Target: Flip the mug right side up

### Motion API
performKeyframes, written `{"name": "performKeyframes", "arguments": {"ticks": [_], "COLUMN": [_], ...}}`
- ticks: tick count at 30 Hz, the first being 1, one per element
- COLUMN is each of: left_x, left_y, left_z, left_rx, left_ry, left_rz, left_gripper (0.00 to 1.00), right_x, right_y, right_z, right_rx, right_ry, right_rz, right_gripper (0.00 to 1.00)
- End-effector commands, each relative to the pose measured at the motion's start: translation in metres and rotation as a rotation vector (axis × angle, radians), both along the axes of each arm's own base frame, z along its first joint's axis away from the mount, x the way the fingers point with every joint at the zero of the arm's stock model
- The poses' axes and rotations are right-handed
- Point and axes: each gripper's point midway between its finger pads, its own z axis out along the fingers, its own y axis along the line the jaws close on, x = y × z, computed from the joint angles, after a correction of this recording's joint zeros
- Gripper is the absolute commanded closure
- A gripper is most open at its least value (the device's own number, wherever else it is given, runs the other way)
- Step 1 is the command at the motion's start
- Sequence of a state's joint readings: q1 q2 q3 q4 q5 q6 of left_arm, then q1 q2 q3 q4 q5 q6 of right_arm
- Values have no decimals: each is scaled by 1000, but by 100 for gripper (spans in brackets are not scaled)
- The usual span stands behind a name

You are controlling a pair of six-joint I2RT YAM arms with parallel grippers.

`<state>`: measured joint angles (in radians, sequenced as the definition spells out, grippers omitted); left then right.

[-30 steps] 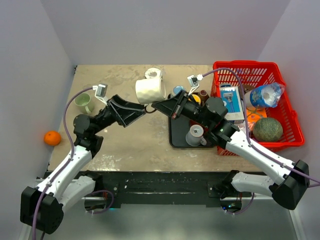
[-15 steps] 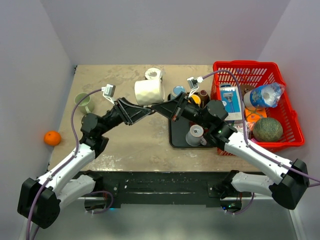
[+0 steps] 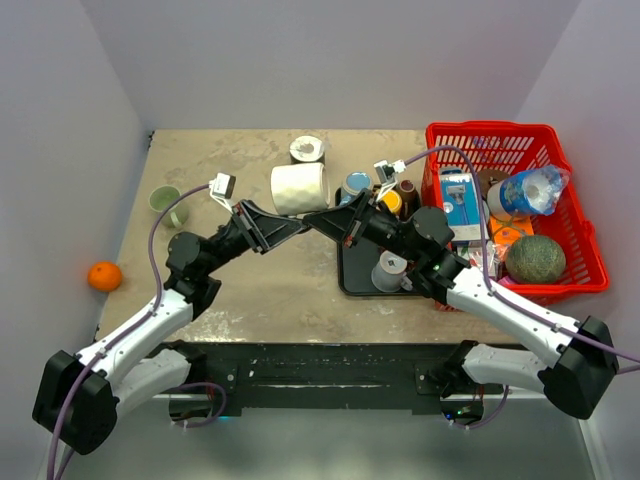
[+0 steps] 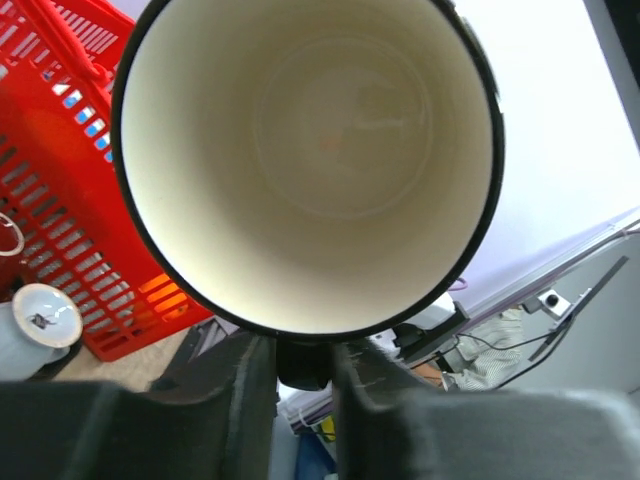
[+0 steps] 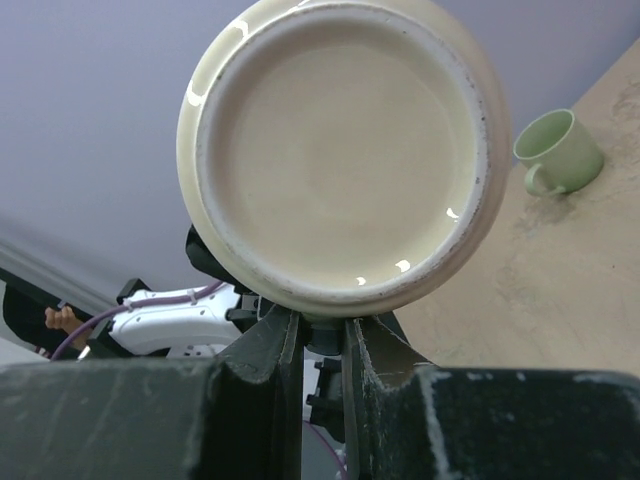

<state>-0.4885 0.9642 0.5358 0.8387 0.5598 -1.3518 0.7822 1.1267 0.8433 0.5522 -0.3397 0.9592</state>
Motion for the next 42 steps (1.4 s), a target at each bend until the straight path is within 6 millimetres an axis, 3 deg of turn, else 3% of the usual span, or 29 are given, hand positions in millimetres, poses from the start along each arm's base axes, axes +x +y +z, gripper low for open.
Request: {"name": "performKeyframes", "arguments": {"ticks": [1,3,4,13,16,17,21,30,34,42], "left_x": [-7,-7,-6,-2,-2,-1,1,8,16,42], "left_y": [-1,-2,-2,5,8,9,11,16,20,40], "left_z": [21,21,19,20,20,22,22,17,11,-11], "left_rx": [-53,-51,-45,-25,-11,-6,13,69,144,341], "left_ry": [-72,-71,-64,-88,-95,-111,-119,-120,-126,-85], "left_rz": [-2,1,3,80,103,115,142,208,267,444], "left_gripper": [83,97,100,100,100,100,100,100,100,100], "right_x": [-17,-16,-16,-7,-3,-1,5,12,16,16], "right_y": [-2,-1,-1,-4,-5,-6,-7,-8,-17,-42], "right_z": [39,35,33,12,5,3,-4,-18,-20,-21], "right_rx": [108,98,92,31,10,6,-21,-89,-130,-217], "right_ry": [-156,-151,-147,-89,-69,-62,-35,9,20,30], "right_rz": [38,34,30,-20,-43,-53,-85,-120,-174,-269], "right_gripper": [100,100,100,99,78,65,38,16,1,1]}}
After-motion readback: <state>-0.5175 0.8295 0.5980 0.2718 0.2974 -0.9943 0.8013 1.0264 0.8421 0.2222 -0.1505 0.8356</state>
